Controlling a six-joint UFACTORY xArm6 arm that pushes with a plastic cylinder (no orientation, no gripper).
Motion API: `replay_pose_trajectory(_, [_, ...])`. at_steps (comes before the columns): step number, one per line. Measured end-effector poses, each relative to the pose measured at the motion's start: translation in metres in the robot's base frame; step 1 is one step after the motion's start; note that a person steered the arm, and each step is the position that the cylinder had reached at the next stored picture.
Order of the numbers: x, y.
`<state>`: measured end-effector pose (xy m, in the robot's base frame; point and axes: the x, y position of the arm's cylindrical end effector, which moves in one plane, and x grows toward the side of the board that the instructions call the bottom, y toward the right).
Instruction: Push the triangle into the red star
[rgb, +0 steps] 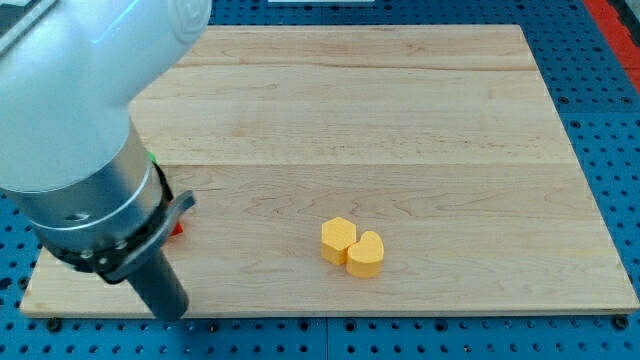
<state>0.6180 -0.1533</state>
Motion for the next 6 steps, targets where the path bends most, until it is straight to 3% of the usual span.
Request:
replay_pose_trajectory(1, [-0.008,-0.123])
replay_pose_trajectory(2, [-0.019,-0.151])
replay_pose_trajectory(3, [-0.069,-0.138])
replay_pose_trajectory(4, [-0.084,-0.144])
replay_pose_trajectory(6, [-0.100,-0.031])
